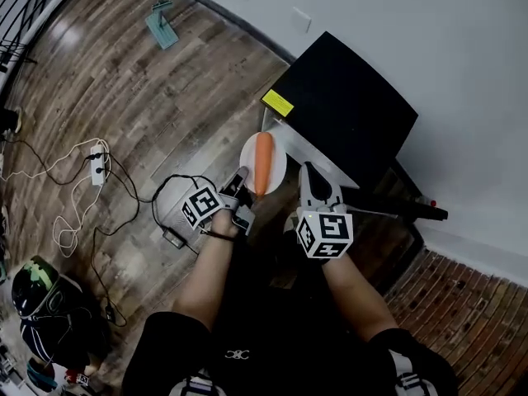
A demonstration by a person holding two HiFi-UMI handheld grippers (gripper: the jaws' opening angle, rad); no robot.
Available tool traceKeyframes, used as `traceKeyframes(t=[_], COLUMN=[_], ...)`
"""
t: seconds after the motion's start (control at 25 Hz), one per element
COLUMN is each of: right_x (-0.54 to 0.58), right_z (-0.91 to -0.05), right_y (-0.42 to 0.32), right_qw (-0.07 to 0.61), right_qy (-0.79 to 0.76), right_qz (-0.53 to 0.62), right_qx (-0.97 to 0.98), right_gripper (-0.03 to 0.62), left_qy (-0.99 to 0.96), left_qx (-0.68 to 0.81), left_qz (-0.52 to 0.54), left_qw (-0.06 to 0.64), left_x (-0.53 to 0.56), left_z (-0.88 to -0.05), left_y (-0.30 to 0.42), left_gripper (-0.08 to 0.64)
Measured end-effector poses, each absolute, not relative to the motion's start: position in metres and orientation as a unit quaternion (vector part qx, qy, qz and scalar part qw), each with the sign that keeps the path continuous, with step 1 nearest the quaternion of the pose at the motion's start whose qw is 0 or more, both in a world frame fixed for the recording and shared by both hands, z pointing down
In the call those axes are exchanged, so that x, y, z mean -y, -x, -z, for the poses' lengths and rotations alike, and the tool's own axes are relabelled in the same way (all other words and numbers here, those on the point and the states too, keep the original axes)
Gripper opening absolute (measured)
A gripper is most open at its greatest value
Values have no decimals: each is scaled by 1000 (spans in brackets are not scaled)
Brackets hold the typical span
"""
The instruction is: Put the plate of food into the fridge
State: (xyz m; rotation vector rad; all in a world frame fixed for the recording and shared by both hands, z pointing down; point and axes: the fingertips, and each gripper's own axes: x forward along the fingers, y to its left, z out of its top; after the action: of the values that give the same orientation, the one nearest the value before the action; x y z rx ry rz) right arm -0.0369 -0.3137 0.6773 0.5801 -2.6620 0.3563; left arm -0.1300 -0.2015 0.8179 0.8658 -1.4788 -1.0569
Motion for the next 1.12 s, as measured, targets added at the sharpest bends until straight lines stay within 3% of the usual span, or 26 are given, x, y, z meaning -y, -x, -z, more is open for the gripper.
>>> traceKeyframes(t=[0.4, 0.84, 1.12], right_x=[324, 349, 370], right_z=[-798, -790, -816], right_y=[89, 47, 18], right_qw=[146, 134, 157], right_qy=[-155, -216, -223], right_qz=[-135, -89, -179], right_qx=[968, 963, 945], right_gripper=[14, 14, 14], left_qy=[-375, -354, -380], left_qx=[611, 578, 589], left_qz=[449, 487, 481], left_qw=[534, 551, 526], left_x=[251, 319, 376], left_z=[-1013, -1115, -1148], left_y=[138, 139, 141], left_gripper=[18, 18, 18])
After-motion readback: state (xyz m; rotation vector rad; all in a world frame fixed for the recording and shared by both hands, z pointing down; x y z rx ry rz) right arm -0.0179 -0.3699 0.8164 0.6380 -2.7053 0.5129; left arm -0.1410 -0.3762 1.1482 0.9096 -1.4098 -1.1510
